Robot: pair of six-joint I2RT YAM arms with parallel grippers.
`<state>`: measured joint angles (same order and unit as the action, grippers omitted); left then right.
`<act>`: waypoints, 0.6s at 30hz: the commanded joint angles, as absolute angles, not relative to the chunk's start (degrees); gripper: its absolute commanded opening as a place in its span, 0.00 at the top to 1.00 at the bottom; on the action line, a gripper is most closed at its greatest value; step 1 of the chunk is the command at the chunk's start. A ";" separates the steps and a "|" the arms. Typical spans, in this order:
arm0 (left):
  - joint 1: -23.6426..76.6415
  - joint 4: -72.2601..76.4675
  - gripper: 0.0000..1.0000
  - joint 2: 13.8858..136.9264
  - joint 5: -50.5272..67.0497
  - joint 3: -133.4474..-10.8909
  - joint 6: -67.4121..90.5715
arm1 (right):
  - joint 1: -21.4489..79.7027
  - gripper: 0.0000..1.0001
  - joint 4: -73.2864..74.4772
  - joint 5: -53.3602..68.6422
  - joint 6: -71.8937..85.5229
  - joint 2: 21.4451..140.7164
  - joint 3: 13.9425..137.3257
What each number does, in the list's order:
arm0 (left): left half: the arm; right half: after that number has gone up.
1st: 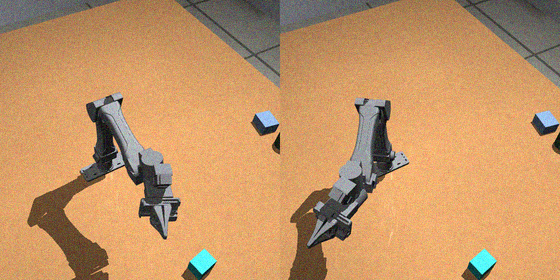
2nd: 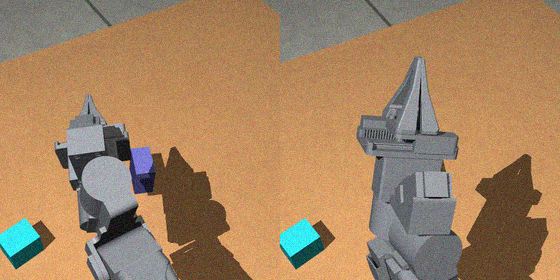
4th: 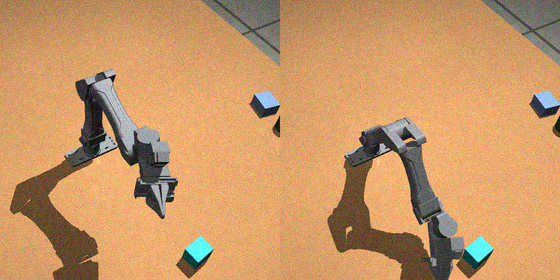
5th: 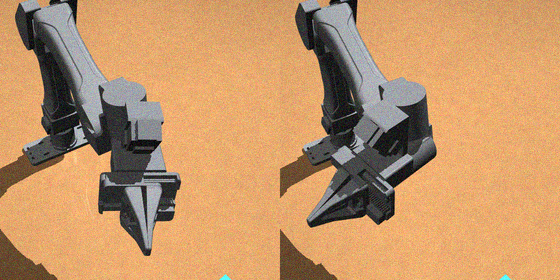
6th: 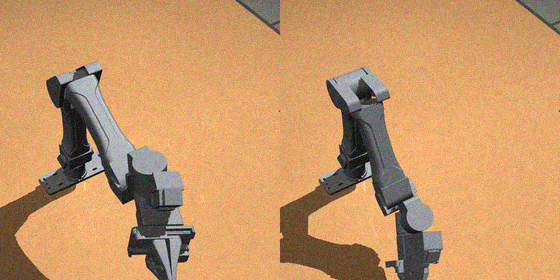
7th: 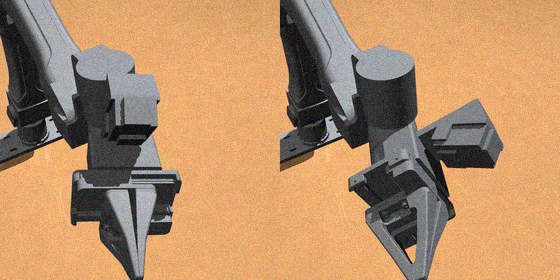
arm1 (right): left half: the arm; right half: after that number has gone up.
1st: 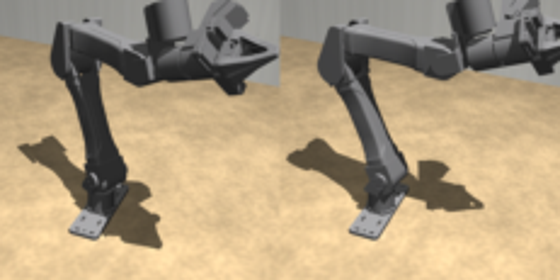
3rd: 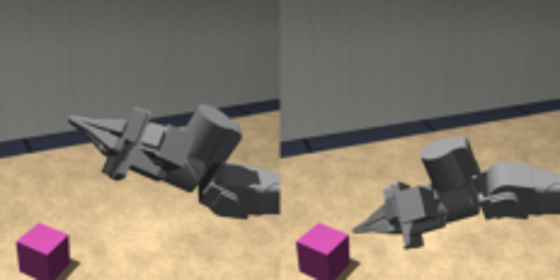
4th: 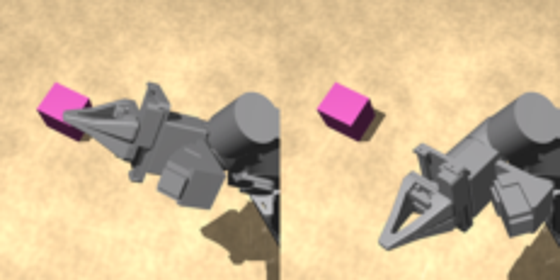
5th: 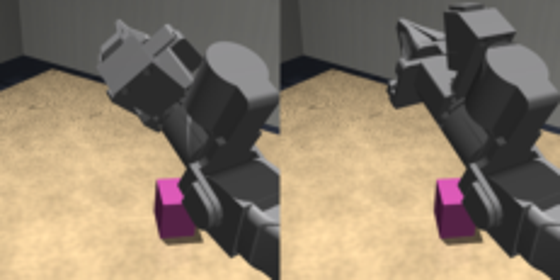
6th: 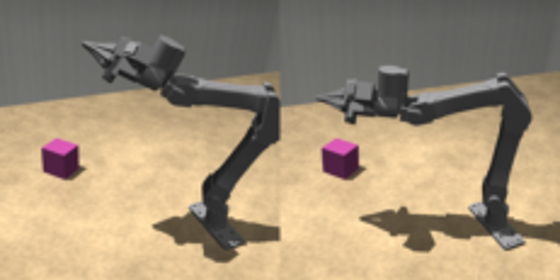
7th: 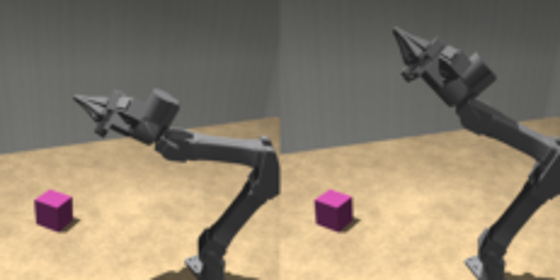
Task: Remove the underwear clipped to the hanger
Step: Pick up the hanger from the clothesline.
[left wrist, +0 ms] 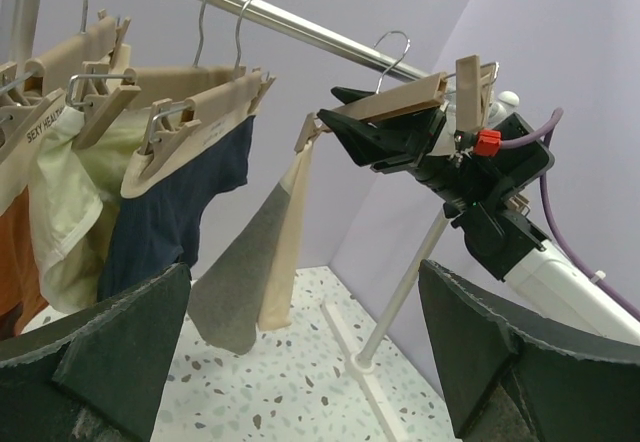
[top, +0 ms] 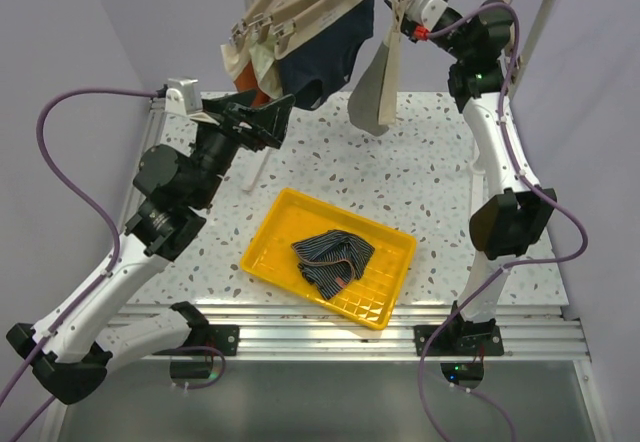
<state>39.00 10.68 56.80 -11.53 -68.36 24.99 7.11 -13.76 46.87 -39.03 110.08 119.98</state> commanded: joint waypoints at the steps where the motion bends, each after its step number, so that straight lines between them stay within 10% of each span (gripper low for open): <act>1: 38.67 11.60 0.00 55.55 -12.83 -67.59 26.19 | 7.29 1.00 -19.60 45.52 -36.30 107.05 122.35; 18: 38.67 12.39 0.00 53.97 -12.48 -63.02 26.10 | 7.21 1.00 -25.75 47.11 -30.76 102.31 116.64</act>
